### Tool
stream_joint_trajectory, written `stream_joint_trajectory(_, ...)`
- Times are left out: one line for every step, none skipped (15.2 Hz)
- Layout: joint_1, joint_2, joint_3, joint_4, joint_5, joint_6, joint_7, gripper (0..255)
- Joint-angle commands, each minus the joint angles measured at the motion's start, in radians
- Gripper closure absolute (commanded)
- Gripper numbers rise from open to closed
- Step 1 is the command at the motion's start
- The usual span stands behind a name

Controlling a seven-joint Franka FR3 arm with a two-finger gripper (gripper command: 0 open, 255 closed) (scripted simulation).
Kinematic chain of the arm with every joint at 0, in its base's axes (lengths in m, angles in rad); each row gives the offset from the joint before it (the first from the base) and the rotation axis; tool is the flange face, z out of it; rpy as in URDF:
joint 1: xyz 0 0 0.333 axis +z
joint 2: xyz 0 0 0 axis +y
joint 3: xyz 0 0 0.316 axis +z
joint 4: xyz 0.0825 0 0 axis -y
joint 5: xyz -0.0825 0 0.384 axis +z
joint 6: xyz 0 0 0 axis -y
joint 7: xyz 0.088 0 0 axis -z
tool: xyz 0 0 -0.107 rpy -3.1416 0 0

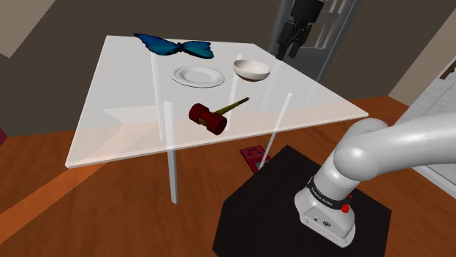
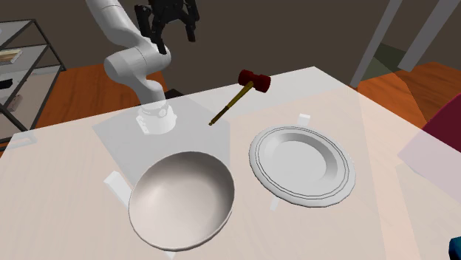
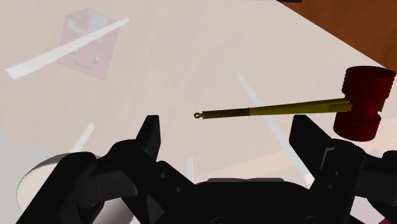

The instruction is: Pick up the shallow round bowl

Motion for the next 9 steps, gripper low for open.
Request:
stream_joint_trajectory(0.0, 0.0, 0.0, 0.0, 0.0, 0.0, 0.0, 0)
stream_joint_trajectory(-0.002, 0.035, -0.004, 0.01, -0.005, 0.022, -0.002, 0)
stream_joint_trajectory(-0.005, 0.07, -0.008, 0.021, -0.01, 0.043, -0.005, 0)
stream_joint_trajectory(-0.007, 0.105, -0.013, 0.034, -0.014, 0.064, -0.007, 0)
stream_joint_trajectory(-0.009, 0.141, -0.017, 0.048, -0.018, 0.083, -0.009, 0)
stream_joint_trajectory(-0.011, 0.177, -0.021, 0.063, -0.022, 0.102, -0.011, 0)
stream_joint_trajectory(-0.013, 0.214, -0.025, 0.08, -0.026, 0.119, -0.013, 0)
stream_joint_trajectory(-0.015, 0.25, -0.03, 0.097, -0.029, 0.136, -0.015, 0)
stream_joint_trajectory(-0.017, 0.287, -0.034, 0.116, -0.032, 0.152, -0.017, 0)
